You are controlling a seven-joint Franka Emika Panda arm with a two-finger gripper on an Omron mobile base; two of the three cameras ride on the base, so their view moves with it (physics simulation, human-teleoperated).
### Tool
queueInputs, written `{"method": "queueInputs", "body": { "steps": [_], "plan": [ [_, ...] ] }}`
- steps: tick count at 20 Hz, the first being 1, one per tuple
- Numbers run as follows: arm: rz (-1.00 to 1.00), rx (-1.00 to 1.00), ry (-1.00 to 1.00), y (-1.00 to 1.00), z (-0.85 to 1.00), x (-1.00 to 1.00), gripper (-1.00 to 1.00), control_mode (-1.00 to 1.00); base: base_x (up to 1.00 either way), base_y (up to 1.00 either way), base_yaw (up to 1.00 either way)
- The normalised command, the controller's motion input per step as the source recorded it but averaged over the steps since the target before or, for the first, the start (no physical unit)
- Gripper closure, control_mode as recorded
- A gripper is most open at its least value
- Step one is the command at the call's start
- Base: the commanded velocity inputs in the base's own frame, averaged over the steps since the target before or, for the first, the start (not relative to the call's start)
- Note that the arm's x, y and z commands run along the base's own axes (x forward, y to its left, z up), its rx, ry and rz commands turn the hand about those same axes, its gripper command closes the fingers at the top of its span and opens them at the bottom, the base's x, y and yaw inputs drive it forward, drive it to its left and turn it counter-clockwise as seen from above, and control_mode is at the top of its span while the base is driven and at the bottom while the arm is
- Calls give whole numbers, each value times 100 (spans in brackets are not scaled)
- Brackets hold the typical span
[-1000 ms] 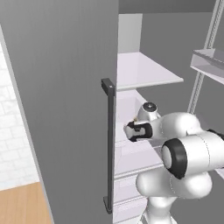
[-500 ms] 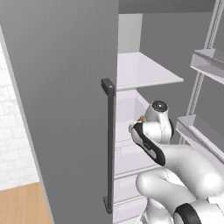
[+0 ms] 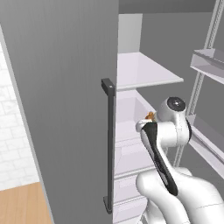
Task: Place one corn and one chicken drumstick in each tupperware on the nearby counter, to pack two identical lunches.
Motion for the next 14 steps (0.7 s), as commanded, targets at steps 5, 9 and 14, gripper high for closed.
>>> {"method": "queueInputs", "body": {
  "steps": [5, 9, 14],
  "plan": [
    [0, 0, 0, 9, 91, -70, 100, -100, 0, 0, 0],
    [0, 0, 0, 8, 84, -75, 100, -100, 0, 0, 0],
    [0, 0, -1, 2, 30, -91, 100, -100, 0, 0, 0]
  ]
}}
